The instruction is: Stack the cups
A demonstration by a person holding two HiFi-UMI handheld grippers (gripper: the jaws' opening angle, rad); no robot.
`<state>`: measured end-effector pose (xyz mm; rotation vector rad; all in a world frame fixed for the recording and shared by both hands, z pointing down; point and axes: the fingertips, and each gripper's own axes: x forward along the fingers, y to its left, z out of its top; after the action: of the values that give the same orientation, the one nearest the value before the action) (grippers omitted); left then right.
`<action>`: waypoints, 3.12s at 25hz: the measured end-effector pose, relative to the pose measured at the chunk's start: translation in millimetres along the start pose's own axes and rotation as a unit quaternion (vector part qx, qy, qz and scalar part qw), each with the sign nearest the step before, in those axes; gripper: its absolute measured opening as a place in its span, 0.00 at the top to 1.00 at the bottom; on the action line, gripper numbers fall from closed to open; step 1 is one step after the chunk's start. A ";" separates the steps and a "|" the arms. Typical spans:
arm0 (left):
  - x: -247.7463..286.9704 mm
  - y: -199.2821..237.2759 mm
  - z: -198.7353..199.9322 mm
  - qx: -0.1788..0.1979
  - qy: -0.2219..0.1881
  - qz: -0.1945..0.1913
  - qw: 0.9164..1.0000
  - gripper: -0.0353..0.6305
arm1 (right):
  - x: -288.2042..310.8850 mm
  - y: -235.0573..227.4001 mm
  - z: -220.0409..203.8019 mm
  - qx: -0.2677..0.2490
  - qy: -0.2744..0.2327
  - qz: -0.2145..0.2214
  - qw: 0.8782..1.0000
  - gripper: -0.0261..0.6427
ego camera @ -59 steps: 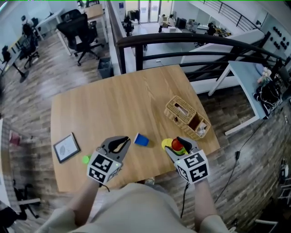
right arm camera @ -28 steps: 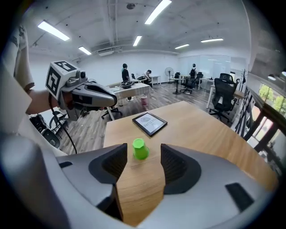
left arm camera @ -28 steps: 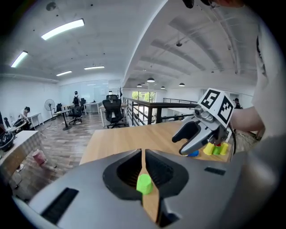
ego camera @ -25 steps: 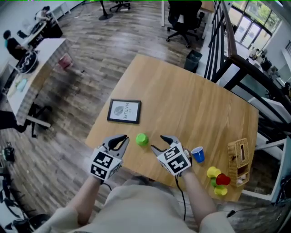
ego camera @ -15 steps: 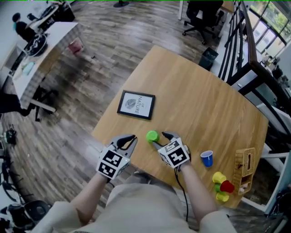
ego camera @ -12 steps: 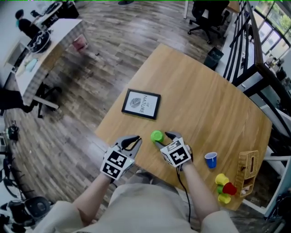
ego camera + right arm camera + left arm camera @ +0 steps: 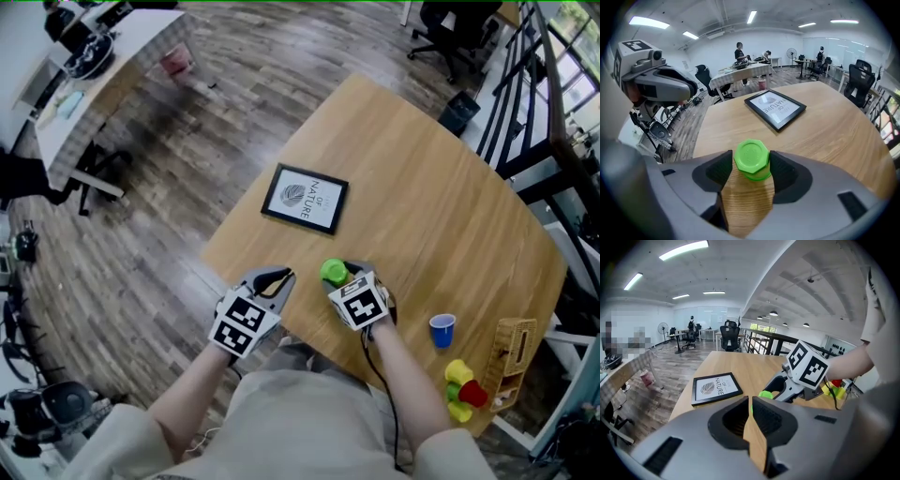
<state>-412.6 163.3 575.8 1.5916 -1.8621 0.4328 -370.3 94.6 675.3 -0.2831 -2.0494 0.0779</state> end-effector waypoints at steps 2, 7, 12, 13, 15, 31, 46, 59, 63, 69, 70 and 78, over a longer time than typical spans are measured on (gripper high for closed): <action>0.7 0.1 -3.5 -0.001 0.003 0.000 1.000 0.88 | 3.2 -1.3 -0.2 -0.004 0.008 -0.007 1.000 0.58; -1.7 -6.3 2.4 0.003 0.001 -0.004 1.000 0.88 | -10.1 -5.6 3.1 0.006 0.004 -0.016 1.000 0.58; -1.8 -19.1 20.8 0.024 -0.011 -0.014 1.000 0.88 | -44.6 -14.8 -0.6 0.017 -0.013 -0.035 0.999 0.58; -2.3 -22.2 26.2 0.029 -0.014 -0.016 0.999 0.88 | -54.3 -16.9 -1.6 0.021 -0.017 -0.040 0.999 0.58; -2.7 -30.1 38.5 0.040 -0.023 -0.024 0.999 0.88 | -76.0 -22.2 -5.0 0.030 -0.027 -0.053 0.998 0.58; 19.3 -168.4 139.0 0.163 -0.074 -0.154 0.972 0.88 | -256.2 -48.8 -93.5 0.138 -0.103 -0.174 0.970 0.58; 32.6 -319.5 142.3 0.259 -0.070 -0.269 0.925 0.88 | -323.5 -3.4 -203.7 0.216 -0.112 -0.220 0.945 0.58; 40.9 -413.1 136.0 0.296 -0.065 -0.332 0.893 0.88 | -424.2 -10.9 -283.9 0.277 -0.137 -0.315 0.897 0.58; 45.9 -443.2 141.3 0.306 -0.071 -0.355 0.881 0.88 | -465.4 -20.8 -320.7 0.308 -0.142 -0.368 0.866 0.58; 59.4 -478.9 142.1 0.318 -0.067 -0.381 0.866 0.88 | -494.3 -24.6 -380.7 0.364 -0.125 -0.403 0.831 0.58; 62.3 -484.1 141.2 0.321 -0.064 -0.384 0.863 0.88 | -496.5 -25.1 -390.0 0.372 -0.123 -0.404 0.826 0.58; 87.6 -515.1 131.5 0.329 -0.043 -0.401 0.854 0.88 | -484.7 -29.3 -449.9 0.421 -0.094 -0.389 0.814 0.58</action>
<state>45.6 -93.5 455.7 2.6865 -0.9472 0.6430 238.0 -76.1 477.5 1.1482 -1.9577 0.5006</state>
